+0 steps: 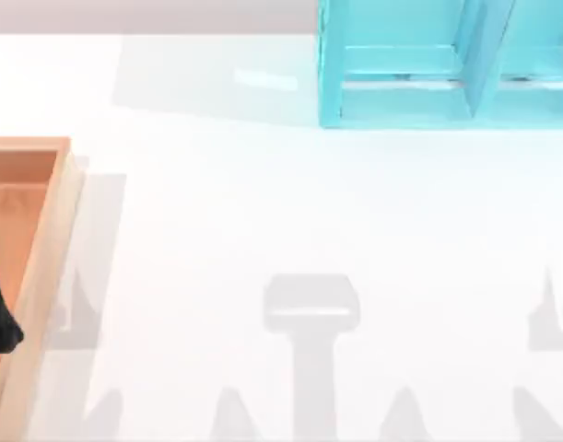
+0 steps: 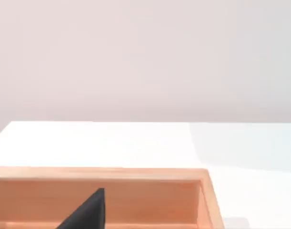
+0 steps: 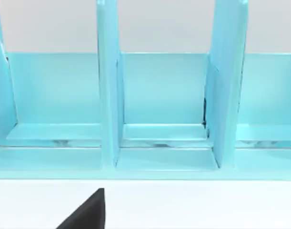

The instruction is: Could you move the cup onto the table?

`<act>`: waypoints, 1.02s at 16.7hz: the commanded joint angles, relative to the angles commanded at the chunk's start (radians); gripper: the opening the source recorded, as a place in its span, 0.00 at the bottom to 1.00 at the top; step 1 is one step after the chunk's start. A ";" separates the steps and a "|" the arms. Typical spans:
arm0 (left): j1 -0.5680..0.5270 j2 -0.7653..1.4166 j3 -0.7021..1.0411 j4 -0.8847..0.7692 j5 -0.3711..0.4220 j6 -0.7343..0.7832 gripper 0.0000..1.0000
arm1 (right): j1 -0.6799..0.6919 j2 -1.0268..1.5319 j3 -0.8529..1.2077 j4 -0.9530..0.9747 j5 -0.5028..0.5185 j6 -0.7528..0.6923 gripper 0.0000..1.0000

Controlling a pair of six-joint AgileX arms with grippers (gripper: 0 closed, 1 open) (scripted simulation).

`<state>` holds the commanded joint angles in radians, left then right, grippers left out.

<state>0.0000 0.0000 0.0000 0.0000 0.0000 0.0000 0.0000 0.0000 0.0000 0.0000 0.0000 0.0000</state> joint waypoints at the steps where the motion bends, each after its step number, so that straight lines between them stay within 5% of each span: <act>1: 0.000 0.000 0.000 0.000 0.000 0.000 1.00 | 0.000 0.000 0.000 0.000 0.000 0.000 1.00; 7: 0.051 0.160 0.157 -0.161 -0.001 0.053 1.00 | 0.000 0.000 0.000 0.000 0.000 0.000 1.00; 17: 0.202 0.983 0.792 -0.893 -0.003 0.209 1.00 | 0.000 0.000 0.000 0.000 0.000 0.000 1.00</act>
<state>0.2018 0.9830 0.7916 -0.8930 -0.0026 0.2088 0.0000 0.0000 0.0000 0.0000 0.0000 0.0000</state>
